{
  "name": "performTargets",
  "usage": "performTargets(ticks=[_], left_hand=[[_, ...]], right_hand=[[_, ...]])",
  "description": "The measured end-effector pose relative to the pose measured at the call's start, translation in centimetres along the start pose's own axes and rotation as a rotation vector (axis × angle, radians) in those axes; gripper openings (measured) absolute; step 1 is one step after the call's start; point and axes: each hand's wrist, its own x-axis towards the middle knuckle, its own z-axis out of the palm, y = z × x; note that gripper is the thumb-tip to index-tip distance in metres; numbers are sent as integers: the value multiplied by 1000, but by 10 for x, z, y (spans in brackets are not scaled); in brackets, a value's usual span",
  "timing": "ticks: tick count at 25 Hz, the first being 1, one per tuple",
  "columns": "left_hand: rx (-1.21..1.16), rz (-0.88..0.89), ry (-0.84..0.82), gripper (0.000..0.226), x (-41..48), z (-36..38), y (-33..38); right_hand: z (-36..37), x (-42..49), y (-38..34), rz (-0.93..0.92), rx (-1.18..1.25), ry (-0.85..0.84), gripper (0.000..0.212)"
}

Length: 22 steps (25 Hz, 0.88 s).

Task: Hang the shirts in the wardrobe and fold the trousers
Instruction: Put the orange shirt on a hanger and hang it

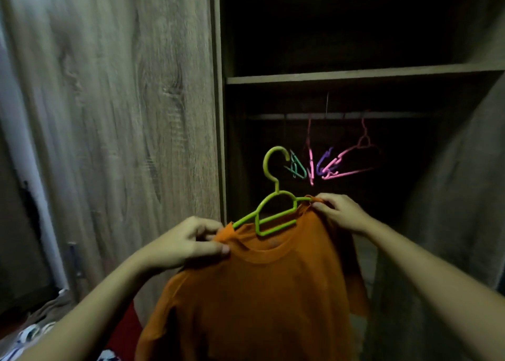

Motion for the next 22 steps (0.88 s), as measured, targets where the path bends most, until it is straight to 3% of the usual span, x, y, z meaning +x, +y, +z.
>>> performTargets(ticks=[2, 5, 7, 9, 15, 22], left_hand=[[-125, -1, 158, 22, 10, 0, 13], [139, -67, 472, 22, 24, 2, 21], [282, -131, 574, 21, 41, 8, 29], [283, -151, 631, 18, 65, 12, 36], [272, -254, 774, 21, 194, -13, 28], [223, -215, 827, 20, 303, -60, 25]], right_hand=[[4, 23, 1, 16, -8, 36, 26], [8, 59, -15, 12, -84, 160, 51], [12, 78, -17, 16, -146, 222, 57], [12, 96, -11, 42, -218, 207, 61], [15, 144, 9, 102, -587, 206, 63], [9, 178, 34, 136, -570, 203, 39]])
